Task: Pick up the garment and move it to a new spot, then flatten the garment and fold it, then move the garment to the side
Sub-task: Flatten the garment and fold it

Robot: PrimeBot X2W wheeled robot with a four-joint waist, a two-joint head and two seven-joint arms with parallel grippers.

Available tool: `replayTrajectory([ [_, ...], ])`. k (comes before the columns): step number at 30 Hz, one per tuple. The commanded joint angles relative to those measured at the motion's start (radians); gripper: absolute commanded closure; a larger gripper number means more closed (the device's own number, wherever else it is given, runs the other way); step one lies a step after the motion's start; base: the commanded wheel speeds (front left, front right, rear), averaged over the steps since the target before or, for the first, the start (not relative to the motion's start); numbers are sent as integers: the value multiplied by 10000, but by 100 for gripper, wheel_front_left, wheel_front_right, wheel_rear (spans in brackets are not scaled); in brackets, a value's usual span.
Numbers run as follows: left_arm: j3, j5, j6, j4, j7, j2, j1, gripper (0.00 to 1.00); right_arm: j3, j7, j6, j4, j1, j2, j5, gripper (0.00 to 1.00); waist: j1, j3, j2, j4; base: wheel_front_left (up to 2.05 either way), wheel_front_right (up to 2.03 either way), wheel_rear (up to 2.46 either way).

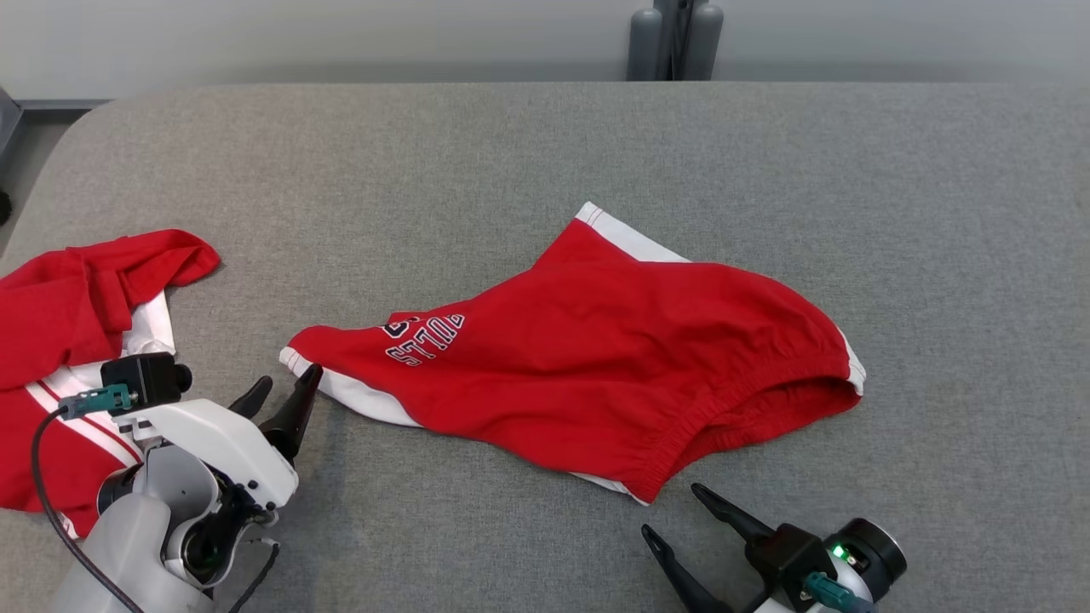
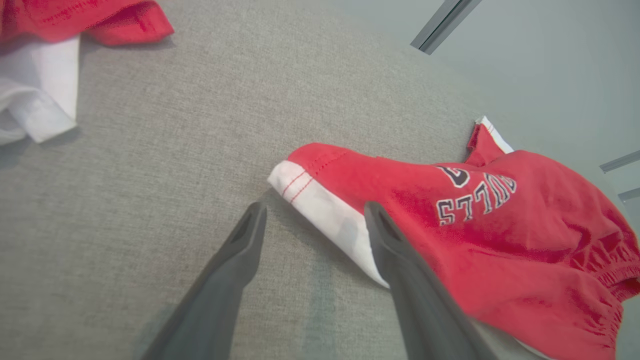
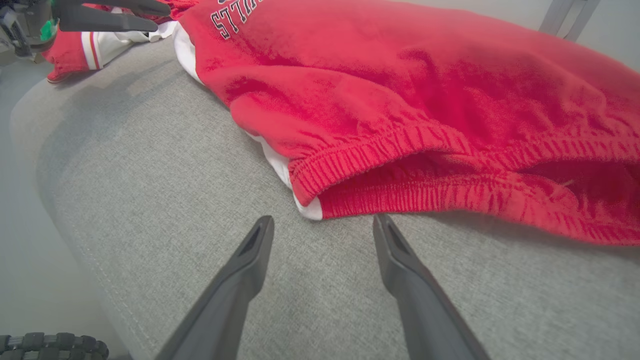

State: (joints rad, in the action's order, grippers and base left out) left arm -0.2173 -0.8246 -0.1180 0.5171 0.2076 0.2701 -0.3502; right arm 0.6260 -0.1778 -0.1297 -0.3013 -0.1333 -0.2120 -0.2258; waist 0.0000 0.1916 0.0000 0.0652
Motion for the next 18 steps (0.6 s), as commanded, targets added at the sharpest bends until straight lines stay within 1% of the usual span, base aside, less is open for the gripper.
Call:
replayTrajectory([
  [1, -9, -108, -67, 156, 25, 39, -255, 0, 123, -129, -21, -73, -242, -65, 184, 0, 0, 209, 0, -7, 0, 0, 0],
  [8, -131, -814, -139, 1231, 177, 56, -1186, 0, 601, -366, -19, -657, -1086, 89, 435, 0, 0, 735, 0, -20, 0, 0, 0],
  [11, -335, -1233, -147, 1413, 303, 11, -1492, 0, 856, -426, -19, -973, -1461, 138, 528, 0, 0, 948, 0, -34, 0, 0, 0],
  [12, -390, -1420, -148, 1411, 348, 18, -1563, 3, 908, -449, -19, -1066, -1573, 182, 538, 0, 0, 1015, 0, -42, 0, 0, 0],
  [13, -471, -1471, -148, 1459, 301, 106, -1633, 32, 962, -460, -19, -1194, -1686, 210, 543, 7, 0, 1081, 0, -52, 0, 0, 0],
  [14, -561, -1602, -148, 1480, 325, 132, -1678, 92, 1011, -462, -19, -1309, -1779, 216, 546, 57, 0, 1128, 0, -56, 0, 0, 0],
  [15, -613, -1775, -149, 1453, 250, 116, -1709, 100, 1034, -474, -19, -1413, -1850, 220, 526, 75, 0, 1163, 0, -56, 0, 0, 0],
  [16, -691, -1875, -150, 1429, 181, 161, -1735, 100, 1071, -509, -19, -1507, -1917, 240, 494, 100, 0, 1187, 0, -62, 0, 0, 0],
  [18, -826, -2116, -150, 1384, 27, 254, -1784, 100, 1114, -540, -22, -1618, -2005, 274, 388, 100, 0, 1223, 0, -76, 0, 0, 0],
])
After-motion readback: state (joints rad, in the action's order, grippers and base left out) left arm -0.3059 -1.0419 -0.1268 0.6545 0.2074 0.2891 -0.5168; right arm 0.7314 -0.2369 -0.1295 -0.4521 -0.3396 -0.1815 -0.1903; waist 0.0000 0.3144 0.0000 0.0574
